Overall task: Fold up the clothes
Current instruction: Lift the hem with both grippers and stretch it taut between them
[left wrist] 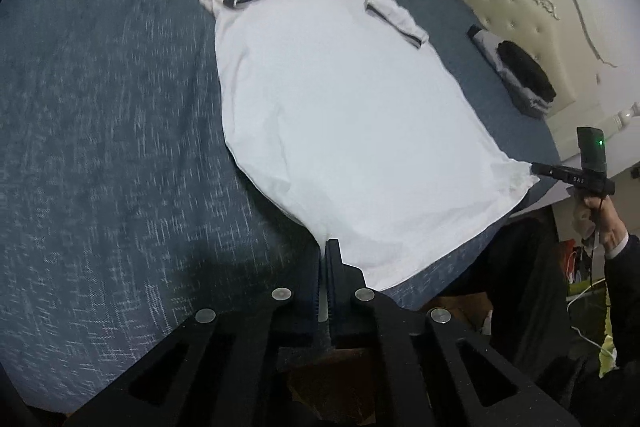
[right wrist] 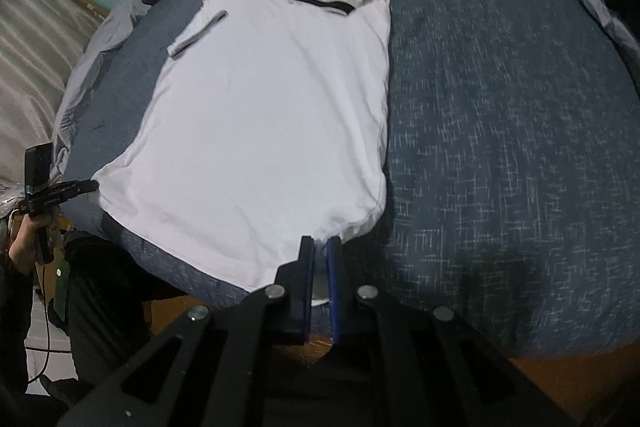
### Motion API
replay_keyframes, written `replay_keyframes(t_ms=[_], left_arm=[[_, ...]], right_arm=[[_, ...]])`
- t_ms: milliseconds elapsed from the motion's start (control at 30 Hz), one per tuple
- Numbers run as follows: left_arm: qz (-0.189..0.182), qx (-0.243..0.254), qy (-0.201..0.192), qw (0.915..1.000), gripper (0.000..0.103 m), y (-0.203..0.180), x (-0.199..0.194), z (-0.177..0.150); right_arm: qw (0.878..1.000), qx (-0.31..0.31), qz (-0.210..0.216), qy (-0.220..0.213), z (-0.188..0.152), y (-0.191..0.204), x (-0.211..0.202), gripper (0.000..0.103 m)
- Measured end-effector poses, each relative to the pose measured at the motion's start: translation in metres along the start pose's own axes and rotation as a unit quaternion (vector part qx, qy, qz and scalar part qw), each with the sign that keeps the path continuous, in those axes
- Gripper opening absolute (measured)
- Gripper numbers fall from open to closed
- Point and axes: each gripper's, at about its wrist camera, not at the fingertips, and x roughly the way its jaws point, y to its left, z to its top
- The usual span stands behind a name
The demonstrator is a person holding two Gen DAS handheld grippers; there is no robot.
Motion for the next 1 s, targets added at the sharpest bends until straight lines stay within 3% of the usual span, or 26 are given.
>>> replay_keyframes(t_ms=[433, 1000], left_arm=[[0.006, 0.037, -0.056, 0.9978, 0.002, -0.025, -0.055, 0.010], [-0.001, 0.056, -0.095, 0.9939, 0.002, -0.037, -0.102, -0.012]], right_arm=[[0.996, -0.037, 0.031, -0.076, 0.013, 0.032, -0.064, 0.005], [0.986, -0.086, 0.070, -0.121, 0.003, 0.081, -0.117, 0.004]])
